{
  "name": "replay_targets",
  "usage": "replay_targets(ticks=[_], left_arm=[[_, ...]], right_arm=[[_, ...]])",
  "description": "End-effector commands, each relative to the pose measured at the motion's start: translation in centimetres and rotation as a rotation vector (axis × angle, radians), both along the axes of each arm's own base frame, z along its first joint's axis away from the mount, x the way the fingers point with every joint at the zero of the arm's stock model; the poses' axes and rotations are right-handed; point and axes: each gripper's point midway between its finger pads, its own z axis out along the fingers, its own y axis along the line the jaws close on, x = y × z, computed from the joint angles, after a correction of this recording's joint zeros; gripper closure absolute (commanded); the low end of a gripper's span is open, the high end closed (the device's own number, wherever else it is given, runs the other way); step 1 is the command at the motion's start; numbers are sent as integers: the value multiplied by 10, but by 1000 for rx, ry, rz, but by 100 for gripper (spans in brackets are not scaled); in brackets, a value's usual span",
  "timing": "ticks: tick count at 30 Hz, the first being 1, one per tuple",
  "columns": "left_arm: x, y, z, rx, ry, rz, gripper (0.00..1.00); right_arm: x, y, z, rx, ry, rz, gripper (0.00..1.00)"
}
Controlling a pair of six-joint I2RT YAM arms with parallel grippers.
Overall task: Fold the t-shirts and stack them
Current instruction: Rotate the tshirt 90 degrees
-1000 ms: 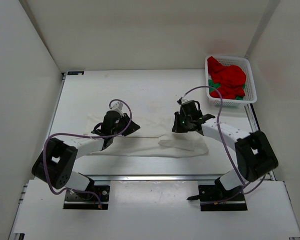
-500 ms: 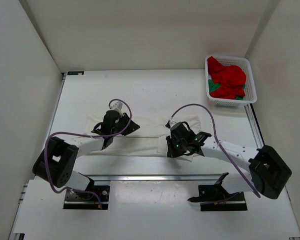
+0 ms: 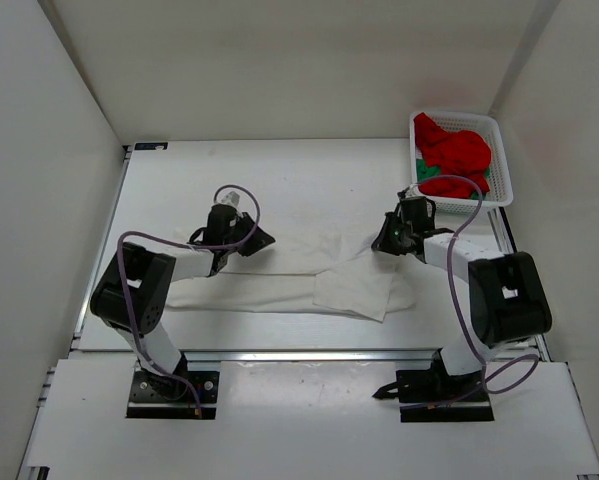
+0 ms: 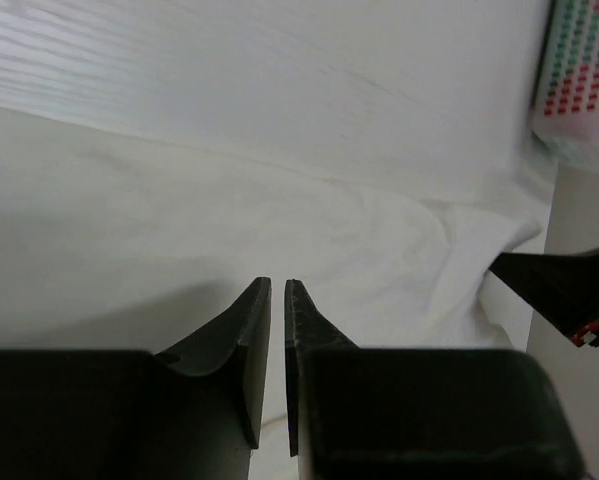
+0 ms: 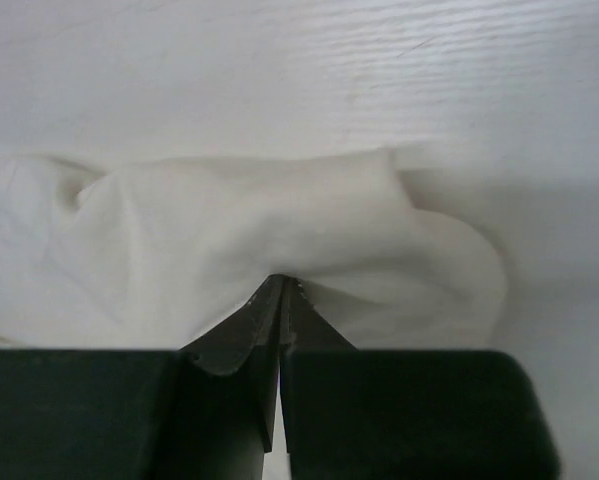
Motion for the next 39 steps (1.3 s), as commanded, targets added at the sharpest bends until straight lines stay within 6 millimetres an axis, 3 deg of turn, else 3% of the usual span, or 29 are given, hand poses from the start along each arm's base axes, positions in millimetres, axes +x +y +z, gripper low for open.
replay_targets(ticks=[1, 4, 6, 10, 12, 15, 18, 21, 23, 25, 28, 31, 34, 35, 37, 38, 39], left_arm=[[18, 24, 3, -53, 4, 65, 78], [26, 53, -7, -72, 32, 147, 78], [26, 80, -25, -110, 79, 212, 78], [18, 103, -37, -216, 132, 304, 79], [12, 116, -43, -242, 158, 356, 79], [13, 120, -32, -277, 127, 376, 79], [21, 108, 0, -260, 42, 343, 79], [24, 88, 36, -190, -61, 276, 76], [19, 78, 58, -141, -116, 238, 72], [8, 56, 69, -112, -151, 169, 71], [-13, 31, 73, -89, -169, 66, 71], [-35, 10, 69, -115, -151, -12, 71], [-54, -9, 68, -129, -140, -92, 72], [-62, -14, 66, -123, -133, -118, 72], [-72, -23, 70, -127, -146, -156, 72], [-78, -25, 71, -122, -147, -170, 72], [-82, -22, 71, -120, -148, -171, 72]], right_arm=[[41, -9, 15, 50, -108, -45, 100], [47, -32, -1, 14, -71, -119, 100], [43, -41, -17, -3, -23, -145, 100], [31, -56, -37, -27, 61, -195, 100], [27, -64, -39, -47, 74, -212, 100], [32, -71, -19, -32, 34, -225, 100], [46, -56, 21, -47, -61, -188, 87], [38, -36, 45, -111, -110, -135, 75], [23, -14, 50, -104, -121, -74, 72], [4, 0, 37, -101, -93, -32, 72], [-41, 20, -3, -82, 19, 36, 91], [-58, 36, -25, -68, 90, 93, 100], [-45, 51, -30, -54, 124, 143, 100], [-44, 53, -42, -50, 177, 146, 100], [-2, 69, -26, -25, 141, 173, 100], [6, 73, -38, -22, 174, 174, 100], [29, 81, -37, -7, 169, 186, 100]])
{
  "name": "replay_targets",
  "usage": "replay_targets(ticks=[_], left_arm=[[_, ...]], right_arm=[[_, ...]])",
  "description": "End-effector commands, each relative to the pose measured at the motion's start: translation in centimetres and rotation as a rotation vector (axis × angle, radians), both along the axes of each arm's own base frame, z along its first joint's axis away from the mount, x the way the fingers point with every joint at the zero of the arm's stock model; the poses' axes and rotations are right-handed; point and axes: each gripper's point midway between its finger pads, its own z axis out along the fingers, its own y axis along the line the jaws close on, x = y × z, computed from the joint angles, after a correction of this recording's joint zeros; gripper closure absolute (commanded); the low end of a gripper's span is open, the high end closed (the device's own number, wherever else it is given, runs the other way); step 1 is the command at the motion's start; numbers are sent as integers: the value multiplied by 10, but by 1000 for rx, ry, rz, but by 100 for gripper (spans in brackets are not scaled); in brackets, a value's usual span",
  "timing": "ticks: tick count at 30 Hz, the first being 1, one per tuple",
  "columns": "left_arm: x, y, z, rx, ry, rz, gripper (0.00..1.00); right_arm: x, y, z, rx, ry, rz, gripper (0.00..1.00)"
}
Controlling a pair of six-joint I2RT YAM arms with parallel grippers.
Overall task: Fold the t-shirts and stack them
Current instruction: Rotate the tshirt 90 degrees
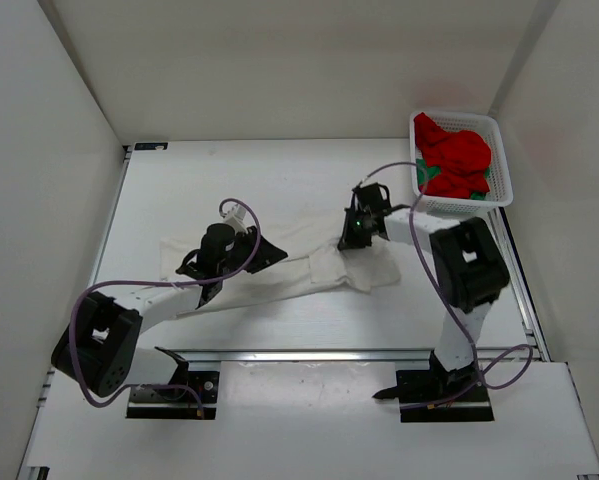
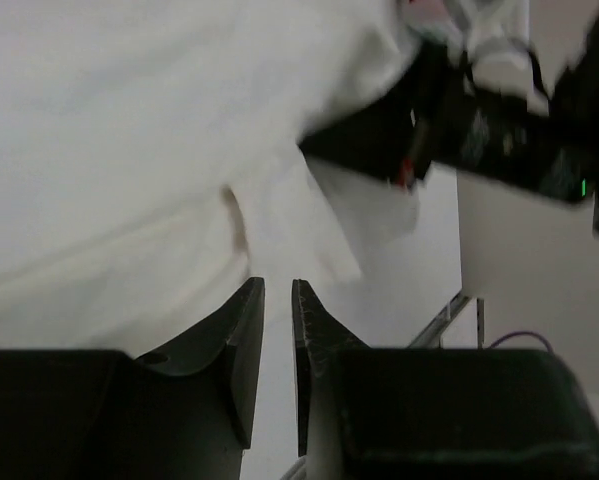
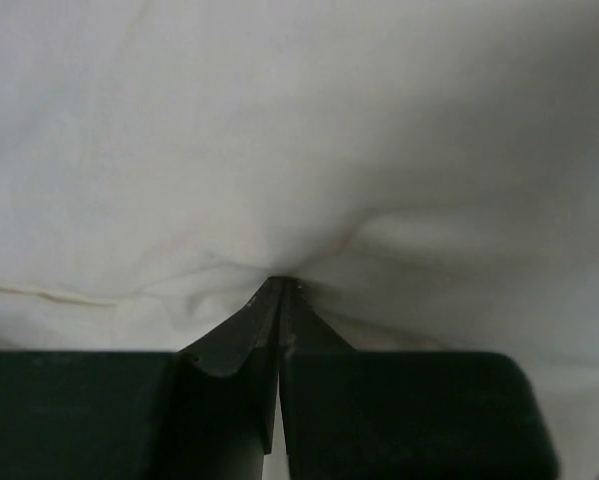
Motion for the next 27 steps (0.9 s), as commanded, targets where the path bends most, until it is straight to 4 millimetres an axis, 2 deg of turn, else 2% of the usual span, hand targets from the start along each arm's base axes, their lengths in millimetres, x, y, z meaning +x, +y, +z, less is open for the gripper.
replay_targets(ticks=[1, 2, 3, 4, 5, 6, 7, 8, 9, 10, 11, 12, 13, 14, 15, 16, 17, 18, 20, 21, 22, 23, 24, 25, 27], left_arm=[[-20, -4, 12, 0, -42, -62, 71], [-23, 1, 10, 6, -43, -54, 71], [-28, 3, 9, 15, -42, -57, 72], [-29, 9, 8, 26, -44, -46, 71], [-28, 13, 6, 35, -41, -38, 71], [-31, 16, 5, 41, -39, -39, 71], [-33, 19, 2, 42, -33, -34, 71], [-35, 20, 0, 47, -29, -35, 71], [-36, 24, -1, 62, -33, -28, 71], [-37, 28, -4, 73, -20, -16, 71], [-37, 30, -6, 83, -18, -19, 71], [-39, 34, -10, 95, -9, -13, 71], [-39, 36, -8, 97, -10, -10, 71], [-42, 41, -11, 113, -8, 2, 71], [-40, 42, -11, 119, -11, 10, 70], [-44, 44, -13, 128, -10, 10, 70], [-43, 46, -13, 133, -12, 15, 69], [-44, 47, -14, 136, -8, 16, 70], [-44, 47, -12, 137, -11, 10, 68], [-46, 48, -12, 138, -10, 5, 68], [-44, 49, -11, 140, -11, 8, 68], [-43, 52, -11, 144, -9, 14, 68], [-43, 53, -8, 144, -21, 8, 69], [-42, 54, -6, 149, -28, 2, 68], [-41, 59, -6, 164, -26, 11, 67]], right_arm=[[67, 28, 16, 84, -49, 44, 100], [94, 38, 16, 108, -49, 46, 100], [106, 41, -1, 103, -16, 48, 100], [126, 46, -8, 90, 23, 57, 100], [170, 57, 34, 118, -83, 60, 100], [170, 56, -5, 92, 26, 72, 100], [203, 65, 1, 96, -1, 67, 100], [251, 74, 74, 180, -193, 55, 98], [263, 81, 71, 254, -215, 69, 98], [274, 69, 80, 340, -227, 16, 100], [260, 64, 57, 391, -144, 11, 100], [266, 64, 94, 415, -234, 23, 100], [267, 61, 111, 382, -285, 42, 98], [271, 63, 141, 357, -366, 79, 95], [272, 62, 180, 358, -428, 84, 91], [269, 55, 191, 346, -429, 100, 89], [267, 48, 227, 357, -487, 108, 83], [266, 39, 252, 358, -533, 113, 78], [235, 35, 280, 309, -531, 147, 74], [230, 33, 274, 243, -533, 163, 74], [216, 30, 278, 185, -513, 167, 75], [198, 33, 270, 132, -457, 176, 75], [188, 42, 277, 108, -474, 217, 79], [178, 35, 268, 59, -426, 214, 84], [148, 24, 301, 17, -457, 204, 88]])
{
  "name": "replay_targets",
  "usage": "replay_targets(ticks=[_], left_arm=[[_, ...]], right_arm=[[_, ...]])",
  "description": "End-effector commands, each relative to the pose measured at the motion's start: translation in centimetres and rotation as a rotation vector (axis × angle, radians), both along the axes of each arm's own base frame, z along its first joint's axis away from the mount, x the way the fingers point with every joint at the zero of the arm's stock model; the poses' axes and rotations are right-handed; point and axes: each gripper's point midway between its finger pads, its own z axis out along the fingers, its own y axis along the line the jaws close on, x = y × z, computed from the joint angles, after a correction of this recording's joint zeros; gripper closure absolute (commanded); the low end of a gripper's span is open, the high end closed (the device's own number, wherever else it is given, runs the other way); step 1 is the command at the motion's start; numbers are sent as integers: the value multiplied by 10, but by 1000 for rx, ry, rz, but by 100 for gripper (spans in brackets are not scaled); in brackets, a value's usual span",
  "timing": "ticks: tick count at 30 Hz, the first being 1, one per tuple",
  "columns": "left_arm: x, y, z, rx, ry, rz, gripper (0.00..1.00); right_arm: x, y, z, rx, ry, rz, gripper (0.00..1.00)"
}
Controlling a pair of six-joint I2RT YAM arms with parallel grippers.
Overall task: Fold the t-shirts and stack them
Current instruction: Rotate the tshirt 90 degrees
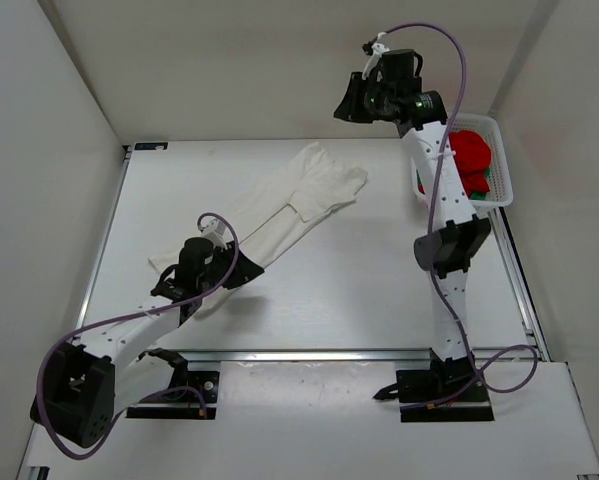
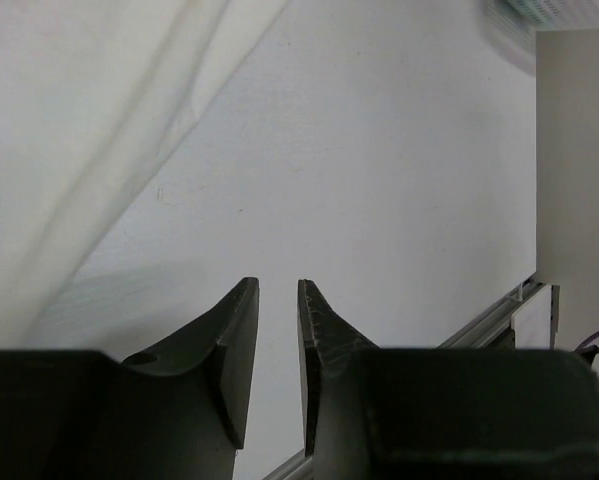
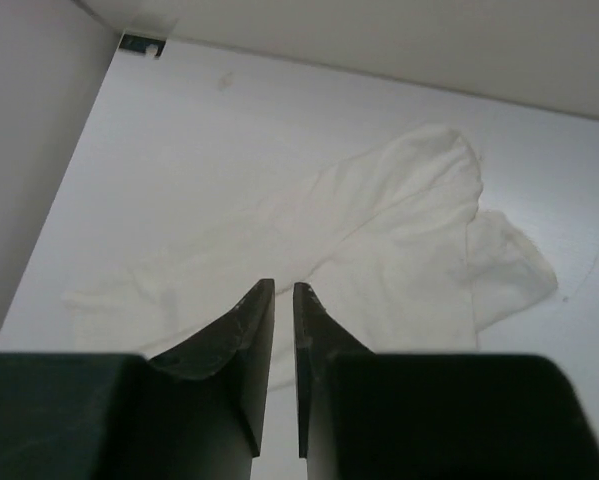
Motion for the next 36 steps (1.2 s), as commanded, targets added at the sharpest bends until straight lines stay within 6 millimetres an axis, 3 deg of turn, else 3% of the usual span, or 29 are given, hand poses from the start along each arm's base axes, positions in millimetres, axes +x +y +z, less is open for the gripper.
replay_targets(ticks=[1, 2, 3, 4, 5, 6, 7, 8, 9, 10, 11, 12, 13, 15, 16, 21, 22, 23, 25, 26, 31, 36], left_arm=[[0, 5, 8, 12, -26, -16, 67], [-3, 8, 6, 5, -27, -16, 67], [-3, 10, 7, -6, -31, -7, 68], [-3, 10, 8, -11, -39, -4, 67], [-4, 10, 7, -19, -43, -3, 68], [-2, 10, 10, -35, -49, 2, 70], [-1, 8, 14, -53, -54, -3, 71], [0, 3, 23, -65, -73, -26, 73], [6, 1, 34, -66, -94, -26, 74], [5, -3, 35, -60, -89, -46, 74], [10, -4, 48, -57, -120, -51, 74], [13, -7, 55, -60, -126, -59, 74], [17, -7, 62, -69, -141, -55, 74], [22, -2, 69, -87, -146, -41, 74], [27, 1, 76, -104, -163, -26, 75], [42, 18, 91, -78, -198, 17, 72], [49, 30, 84, -70, -175, 57, 72], [47, 26, 87, -101, -167, 30, 72], [51, 36, 78, -135, -140, 57, 72], [50, 34, 78, -153, -134, 43, 72], [51, 36, 73, -149, -129, 55, 74], [54, 41, 71, -136, -132, 74, 73]], right_arm=[[-64, -10, -5, -196, 83, 19, 89], [-79, -17, 11, -220, 52, -5, 89], [-97, -21, 54, -203, -57, -33, 90], [-108, -18, 23, -229, 13, -22, 92], [-123, -17, 19, -199, -40, -17, 92], [-140, -15, 74, -71, -227, -30, 89], [-152, -9, 6, -55, -96, -26, 87], [-167, -6, -21, 7, -86, 11, 86], [-173, 4, -20, 93, -105, 27, 86], [-191, 16, -68, 99, -5, 31, 86], [-197, 23, -104, 105, 64, 29, 85], [-205, 45, -118, 125, 86, 88, 85], [-221, 63, -151, 115, 169, 117, 84], [-228, 94, -169, 160, 173, 150, 78], [-243, 119, -178, 202, 210, 198, 72], [-252, 184, -202, 280, 270, 260, 60], [-259, 192, -217, 266, 294, 257, 59], [-263, 207, -211, 280, 291, 273, 58], [-265, 222, -232, 276, 342, 270, 58], [-267, 229, -233, 294, 359, 269, 57], [-266, 240, -269, 237, 427, 234, 56], [-271, 242, -281, 193, 459, 233, 66]])
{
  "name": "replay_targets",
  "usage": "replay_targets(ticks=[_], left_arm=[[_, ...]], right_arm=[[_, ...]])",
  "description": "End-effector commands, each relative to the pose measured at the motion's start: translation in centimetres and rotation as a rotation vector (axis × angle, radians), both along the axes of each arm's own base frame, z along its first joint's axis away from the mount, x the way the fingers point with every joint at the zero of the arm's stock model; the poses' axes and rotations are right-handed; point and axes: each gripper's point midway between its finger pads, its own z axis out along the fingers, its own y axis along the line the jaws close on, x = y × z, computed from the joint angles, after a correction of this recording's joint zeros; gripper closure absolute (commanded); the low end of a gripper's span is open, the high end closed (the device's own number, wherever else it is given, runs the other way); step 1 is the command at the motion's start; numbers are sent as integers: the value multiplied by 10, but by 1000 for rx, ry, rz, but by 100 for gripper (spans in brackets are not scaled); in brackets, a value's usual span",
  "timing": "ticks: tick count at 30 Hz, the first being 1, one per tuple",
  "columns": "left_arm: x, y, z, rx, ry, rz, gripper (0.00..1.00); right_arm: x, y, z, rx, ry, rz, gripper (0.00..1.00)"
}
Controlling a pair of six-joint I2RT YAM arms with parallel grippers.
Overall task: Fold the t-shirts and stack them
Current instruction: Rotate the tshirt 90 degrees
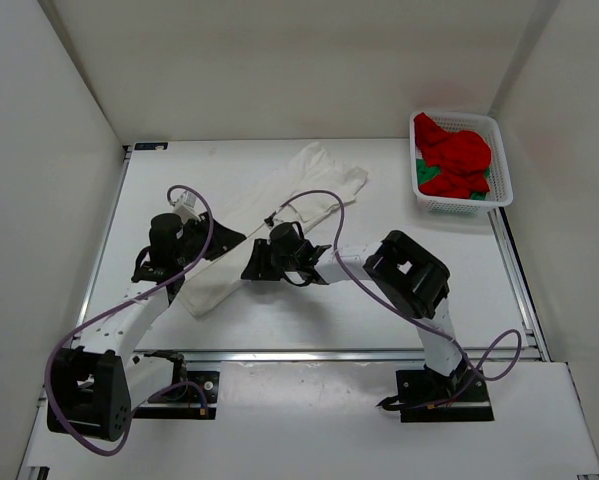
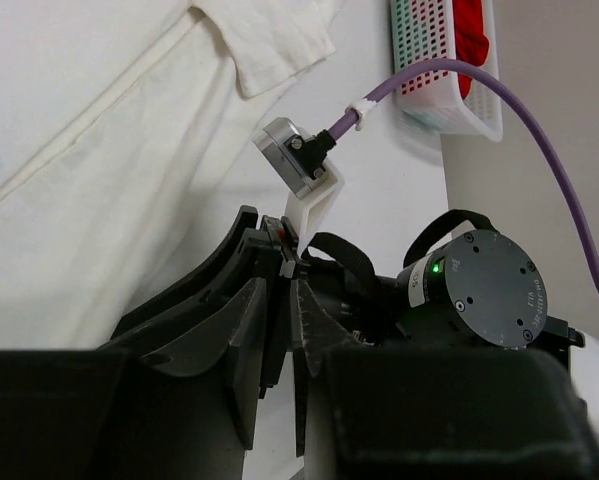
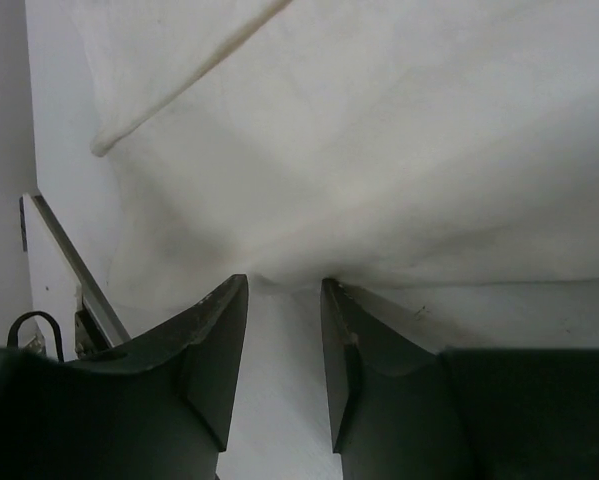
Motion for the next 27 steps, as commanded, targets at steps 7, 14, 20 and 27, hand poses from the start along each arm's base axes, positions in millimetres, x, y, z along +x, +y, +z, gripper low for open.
replay_targets(ticks=[7, 14, 20, 27], left_arm=[[-1, -5, -6, 19, -10, -8, 73], [-15, -34, -32, 70, 39, -70, 73], [-34, -69, -59, 125, 93, -182, 72], [-58, -41, -91, 379, 127, -166, 65]], right_arm=[[12, -15, -7, -19, 43, -16, 100], [-4, -131, -16, -36, 83, -129, 100], [-14, -220, -16, -48, 116, -198, 99], [-28, -271, 12, -146, 29, -264, 56]])
